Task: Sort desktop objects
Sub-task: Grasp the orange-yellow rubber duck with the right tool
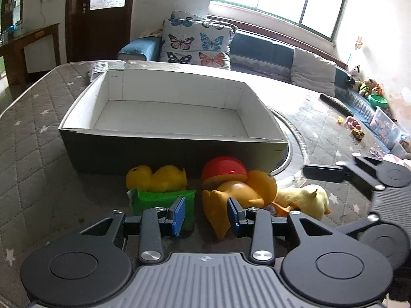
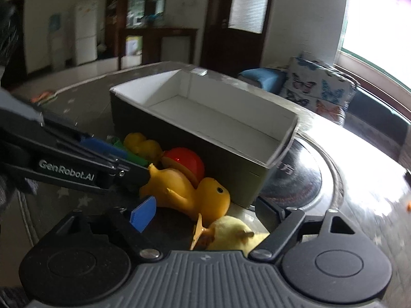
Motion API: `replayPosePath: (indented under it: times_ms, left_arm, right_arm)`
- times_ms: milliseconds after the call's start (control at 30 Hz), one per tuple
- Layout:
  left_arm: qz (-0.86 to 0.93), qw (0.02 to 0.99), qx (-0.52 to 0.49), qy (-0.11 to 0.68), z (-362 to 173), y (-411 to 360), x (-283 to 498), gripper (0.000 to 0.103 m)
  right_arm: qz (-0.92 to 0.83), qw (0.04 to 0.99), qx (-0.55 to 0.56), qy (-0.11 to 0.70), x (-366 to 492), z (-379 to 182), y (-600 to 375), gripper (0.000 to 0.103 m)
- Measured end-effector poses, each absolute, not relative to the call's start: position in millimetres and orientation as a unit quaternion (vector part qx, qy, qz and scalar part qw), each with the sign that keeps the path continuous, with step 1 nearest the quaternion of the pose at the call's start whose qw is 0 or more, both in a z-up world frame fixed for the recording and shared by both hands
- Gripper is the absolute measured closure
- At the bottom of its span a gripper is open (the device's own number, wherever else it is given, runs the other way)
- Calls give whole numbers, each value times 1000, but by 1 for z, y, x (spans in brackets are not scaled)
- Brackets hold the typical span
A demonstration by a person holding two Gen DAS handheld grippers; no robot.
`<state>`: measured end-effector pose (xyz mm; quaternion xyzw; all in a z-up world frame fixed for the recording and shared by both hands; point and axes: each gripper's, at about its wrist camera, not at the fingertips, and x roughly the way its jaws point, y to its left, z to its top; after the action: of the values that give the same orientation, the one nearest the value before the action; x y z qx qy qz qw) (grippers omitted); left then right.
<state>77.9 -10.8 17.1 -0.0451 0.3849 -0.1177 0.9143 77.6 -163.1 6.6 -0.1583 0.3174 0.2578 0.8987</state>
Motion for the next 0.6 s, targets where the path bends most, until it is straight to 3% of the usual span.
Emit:
replayPosePath:
  times_ms: [600]
  left_arm:
    - [-160,895,-80,409,9,-8,95,67]
  right_arm:
    - [291,866,-212,346,95,-20,-138,26]
